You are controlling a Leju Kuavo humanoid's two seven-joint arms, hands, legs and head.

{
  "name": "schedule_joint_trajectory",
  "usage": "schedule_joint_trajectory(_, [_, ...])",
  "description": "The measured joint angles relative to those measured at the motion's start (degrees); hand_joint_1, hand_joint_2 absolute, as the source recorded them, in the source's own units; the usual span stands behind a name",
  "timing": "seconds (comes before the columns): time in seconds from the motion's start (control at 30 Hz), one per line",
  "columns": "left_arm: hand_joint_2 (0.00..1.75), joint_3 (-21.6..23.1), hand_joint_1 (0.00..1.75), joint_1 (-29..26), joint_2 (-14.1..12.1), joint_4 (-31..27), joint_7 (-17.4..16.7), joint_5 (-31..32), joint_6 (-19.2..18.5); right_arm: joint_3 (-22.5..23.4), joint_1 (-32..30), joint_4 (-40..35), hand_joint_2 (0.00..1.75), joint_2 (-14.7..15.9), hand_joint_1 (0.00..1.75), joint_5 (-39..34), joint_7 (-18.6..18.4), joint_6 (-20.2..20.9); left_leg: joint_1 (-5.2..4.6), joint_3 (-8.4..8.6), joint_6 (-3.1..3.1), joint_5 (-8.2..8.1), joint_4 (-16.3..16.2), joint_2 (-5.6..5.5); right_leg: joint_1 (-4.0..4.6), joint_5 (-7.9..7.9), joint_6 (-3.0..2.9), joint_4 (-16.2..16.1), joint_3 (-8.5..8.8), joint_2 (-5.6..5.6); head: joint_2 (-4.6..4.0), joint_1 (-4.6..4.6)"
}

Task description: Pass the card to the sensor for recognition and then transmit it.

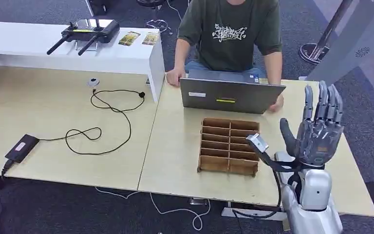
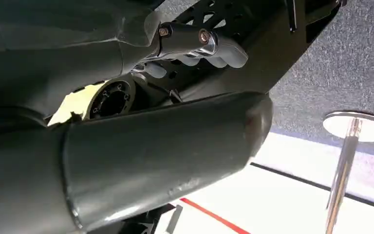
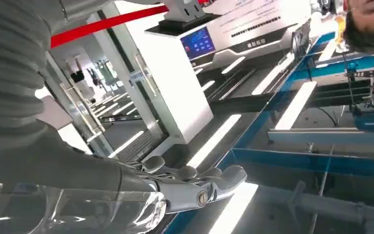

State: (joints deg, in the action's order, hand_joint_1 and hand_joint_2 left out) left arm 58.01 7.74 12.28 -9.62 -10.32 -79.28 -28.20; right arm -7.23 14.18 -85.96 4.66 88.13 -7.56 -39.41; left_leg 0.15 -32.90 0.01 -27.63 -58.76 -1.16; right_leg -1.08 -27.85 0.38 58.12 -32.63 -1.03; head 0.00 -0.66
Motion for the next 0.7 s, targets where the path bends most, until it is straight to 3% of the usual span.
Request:
schedule_joint_trajectory(0.37, [0.0, 0.0, 0.0, 0.0, 0.0, 0.0, -0.1, -0.4, 0.0, 2.6, -7.5, -3.2, 1.75, 1.1, 0.0, 0.0, -2.0, -0.2, 0.0, -0.04, 0.01, 0.0, 0.0, 0.0, 0.0, 0.0, 0.0, 0.0, -0.05, -0.02, 0.0, 0.0])
schedule_joint_trajectory(0.7, [0.0, 0.0, 0.0, 0.0, 0.0, 0.0, -0.4, -0.6, 0.0, 5.3, -15.1, -7.3, 1.75, 1.1, 0.0, 0.0, -0.3, 0.8, 0.0, -0.09, 0.01, 0.0, 0.0, 0.0, -0.01, 0.0, 0.0, 0.0, -0.1, -0.01, 0.0, 0.0])
